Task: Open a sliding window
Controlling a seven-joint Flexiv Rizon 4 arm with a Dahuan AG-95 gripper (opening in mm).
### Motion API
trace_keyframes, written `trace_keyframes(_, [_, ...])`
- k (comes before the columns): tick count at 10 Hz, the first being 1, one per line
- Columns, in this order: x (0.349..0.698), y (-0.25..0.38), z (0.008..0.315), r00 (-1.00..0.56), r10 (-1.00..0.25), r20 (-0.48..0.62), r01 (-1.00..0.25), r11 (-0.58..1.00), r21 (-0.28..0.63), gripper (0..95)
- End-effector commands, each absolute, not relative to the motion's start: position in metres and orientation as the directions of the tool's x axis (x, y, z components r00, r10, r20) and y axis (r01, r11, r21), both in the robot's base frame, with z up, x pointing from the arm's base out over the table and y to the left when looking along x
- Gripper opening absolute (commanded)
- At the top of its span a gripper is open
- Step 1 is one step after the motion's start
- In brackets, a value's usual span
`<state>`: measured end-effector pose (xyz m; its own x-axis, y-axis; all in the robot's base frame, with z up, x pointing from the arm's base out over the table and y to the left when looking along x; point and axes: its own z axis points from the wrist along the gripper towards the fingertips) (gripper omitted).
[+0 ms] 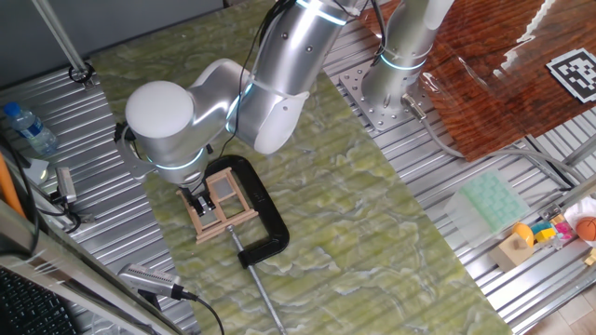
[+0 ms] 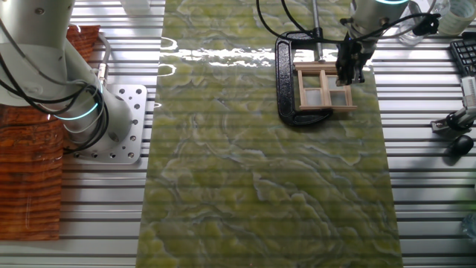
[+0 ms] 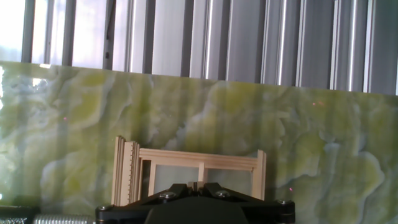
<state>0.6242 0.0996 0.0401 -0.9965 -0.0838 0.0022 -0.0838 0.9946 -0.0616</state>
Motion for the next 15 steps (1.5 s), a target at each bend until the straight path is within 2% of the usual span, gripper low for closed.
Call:
trace_keyframes(1, [0.624,0.100,0.040,-0.997,-0.080,0.005,-0.080,0.995,-0.062,0.0])
trace_keyframes(7, [0.624,0.101,0.044,-0.998,-0.070,0.001,-0.069,0.996,-0.060,0.0])
trace_keyframes(15, [0.622,0.103,0.052,-0.992,-0.122,-0.013,-0.121,0.991,-0.056,0.0])
